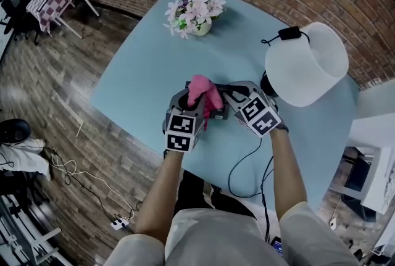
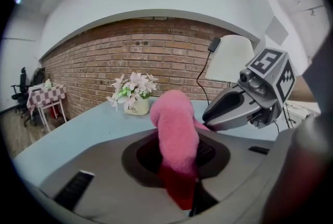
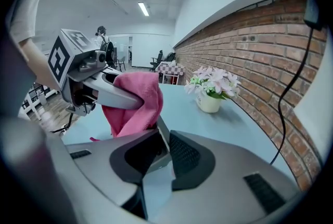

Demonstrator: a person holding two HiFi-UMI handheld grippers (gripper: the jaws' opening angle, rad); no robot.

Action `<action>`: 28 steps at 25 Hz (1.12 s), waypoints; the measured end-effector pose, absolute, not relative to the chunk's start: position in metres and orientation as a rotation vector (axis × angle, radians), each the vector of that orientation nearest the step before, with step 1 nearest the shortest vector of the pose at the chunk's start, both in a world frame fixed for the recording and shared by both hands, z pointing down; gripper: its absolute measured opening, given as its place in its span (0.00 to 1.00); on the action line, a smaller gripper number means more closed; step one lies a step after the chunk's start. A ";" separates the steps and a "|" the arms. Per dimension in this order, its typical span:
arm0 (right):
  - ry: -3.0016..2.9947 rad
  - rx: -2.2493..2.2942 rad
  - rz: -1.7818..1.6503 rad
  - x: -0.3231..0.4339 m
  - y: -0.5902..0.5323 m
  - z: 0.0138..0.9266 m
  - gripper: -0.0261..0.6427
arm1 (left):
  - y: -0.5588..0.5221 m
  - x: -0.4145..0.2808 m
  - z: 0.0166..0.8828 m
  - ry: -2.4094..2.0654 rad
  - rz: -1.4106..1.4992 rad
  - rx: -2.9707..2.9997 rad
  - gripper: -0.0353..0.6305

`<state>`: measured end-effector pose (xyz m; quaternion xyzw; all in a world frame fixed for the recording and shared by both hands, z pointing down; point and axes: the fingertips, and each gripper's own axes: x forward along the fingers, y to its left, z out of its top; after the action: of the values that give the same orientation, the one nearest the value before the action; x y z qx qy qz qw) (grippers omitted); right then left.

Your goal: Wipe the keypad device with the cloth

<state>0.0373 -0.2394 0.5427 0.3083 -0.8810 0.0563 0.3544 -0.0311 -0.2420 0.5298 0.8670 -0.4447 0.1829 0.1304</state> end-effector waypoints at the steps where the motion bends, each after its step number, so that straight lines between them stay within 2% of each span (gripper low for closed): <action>1: -2.278 0.799 0.143 0.038 -0.239 0.543 0.18 | -0.241 -0.030 0.531 -1.295 0.539 2.528 0.23; 28: -2.286 0.821 0.179 0.043 -0.242 0.546 0.18 | -0.185 -0.021 0.591 -1.148 0.649 2.544 0.24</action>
<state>0.0428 -0.2420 0.5463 0.3163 -0.8807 0.0691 0.3459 -0.0214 -0.1850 0.5913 0.8794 -0.3968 0.2242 0.1375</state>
